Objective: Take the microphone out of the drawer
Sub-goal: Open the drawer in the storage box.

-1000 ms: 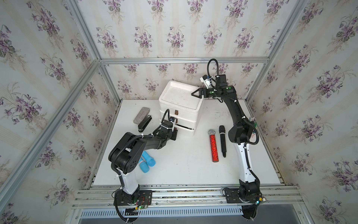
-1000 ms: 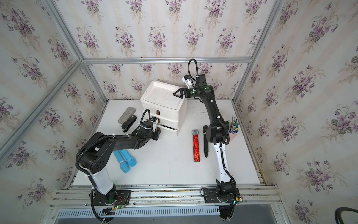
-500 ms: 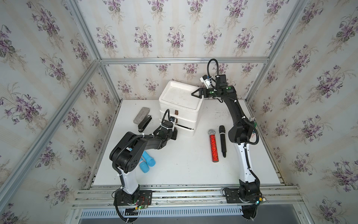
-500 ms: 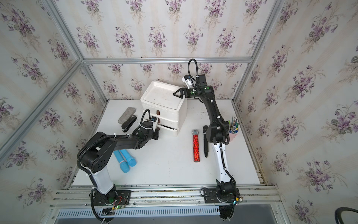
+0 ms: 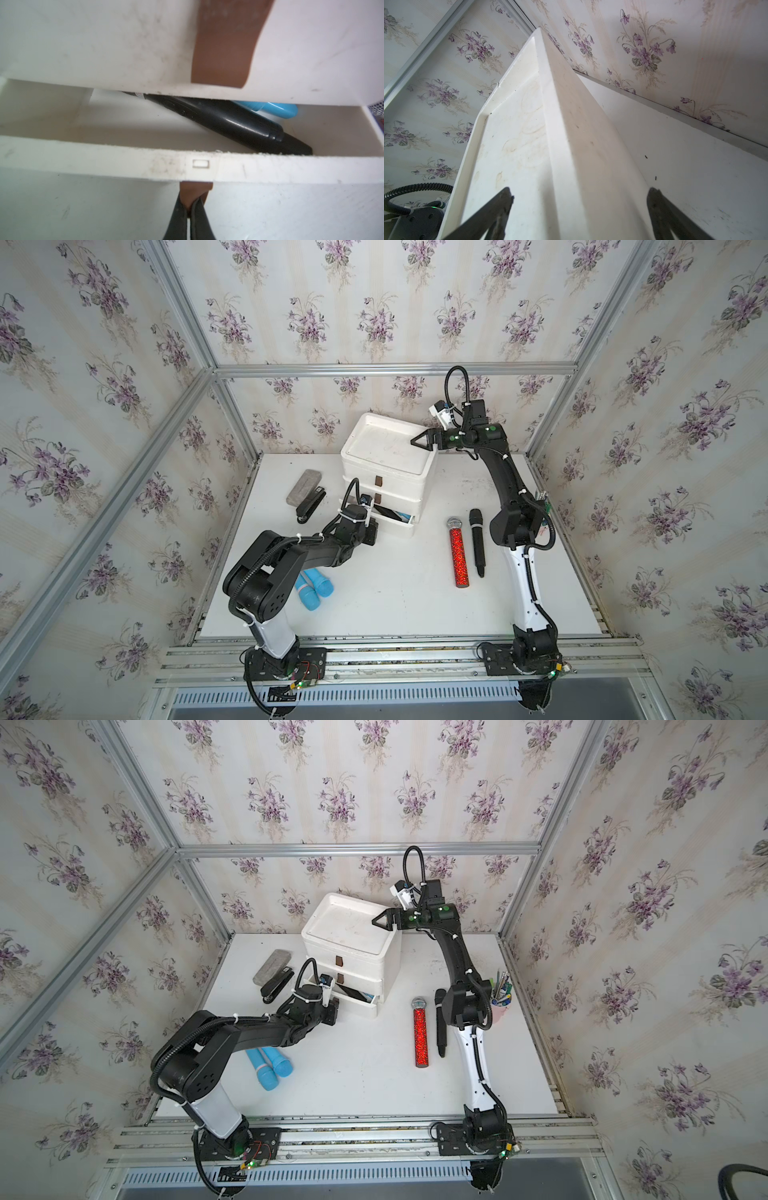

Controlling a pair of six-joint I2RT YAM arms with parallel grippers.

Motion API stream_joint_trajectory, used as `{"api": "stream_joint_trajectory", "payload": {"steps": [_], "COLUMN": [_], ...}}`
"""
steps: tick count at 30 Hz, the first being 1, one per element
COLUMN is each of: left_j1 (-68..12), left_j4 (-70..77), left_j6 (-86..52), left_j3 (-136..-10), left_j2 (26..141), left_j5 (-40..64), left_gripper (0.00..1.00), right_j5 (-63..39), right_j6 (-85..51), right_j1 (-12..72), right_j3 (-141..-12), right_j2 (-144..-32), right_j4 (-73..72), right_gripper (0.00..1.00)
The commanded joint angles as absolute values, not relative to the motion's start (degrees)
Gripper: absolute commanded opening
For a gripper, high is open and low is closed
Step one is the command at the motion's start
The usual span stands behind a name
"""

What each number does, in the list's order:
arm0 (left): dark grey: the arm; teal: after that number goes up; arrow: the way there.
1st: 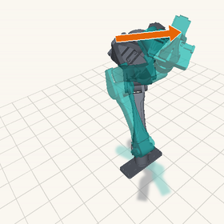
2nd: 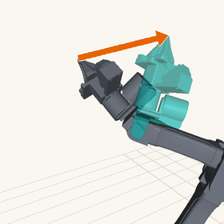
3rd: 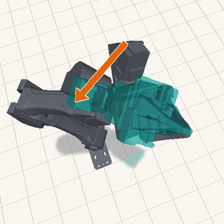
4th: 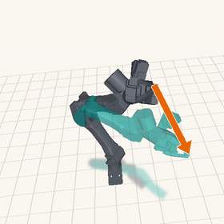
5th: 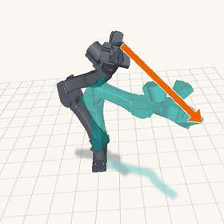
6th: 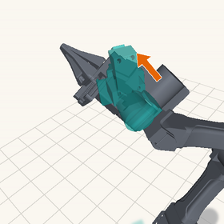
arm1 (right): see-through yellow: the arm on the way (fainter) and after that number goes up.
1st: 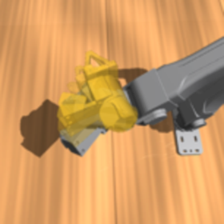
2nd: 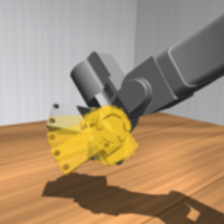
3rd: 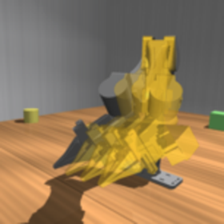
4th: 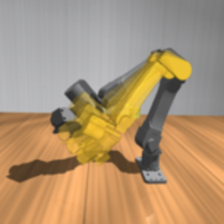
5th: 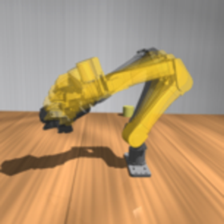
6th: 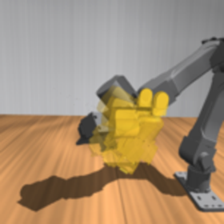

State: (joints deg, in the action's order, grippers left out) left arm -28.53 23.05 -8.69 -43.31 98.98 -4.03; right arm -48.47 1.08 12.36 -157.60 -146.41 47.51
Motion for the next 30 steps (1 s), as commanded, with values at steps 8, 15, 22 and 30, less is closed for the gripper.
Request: {"api": "stream_joint_trajectory", "payload": {"steps": [8, 15, 22, 30], "left_j1": [-28.54, -28.73, -29.77, -32.05], "left_j4": [22.44, 19.84, 18.03, 15.61], "left_j6": [-13.76, -15.64, -17.53, -20.25], "left_j3": [-36.13, -32.46, -28.12, -25.41], "left_j2": [90.29, 84.87, 78.27, 74.06], "left_j5": [-5.08, -5.19, -5.84, -7.53], "left_gripper": [0.0, 0.0, 0.0, 0.0], "right_j5": [-47.72, -47.83, -47.49, -46.55], "right_j6": [3.79, 3.55, 3.53, 3.07], "right_j1": [12.36, 12.42, 12.44, 12.67], "right_j3": [-157.21, -157.2, -157.16, -157.18], "right_j2": [-147.92, -147.7, -147.51, -147.56], "right_j4": [53.66, 53.8, 54.02, 53.85], "right_gripper": [0.97, 0.97, 0.97, 0.95]}}
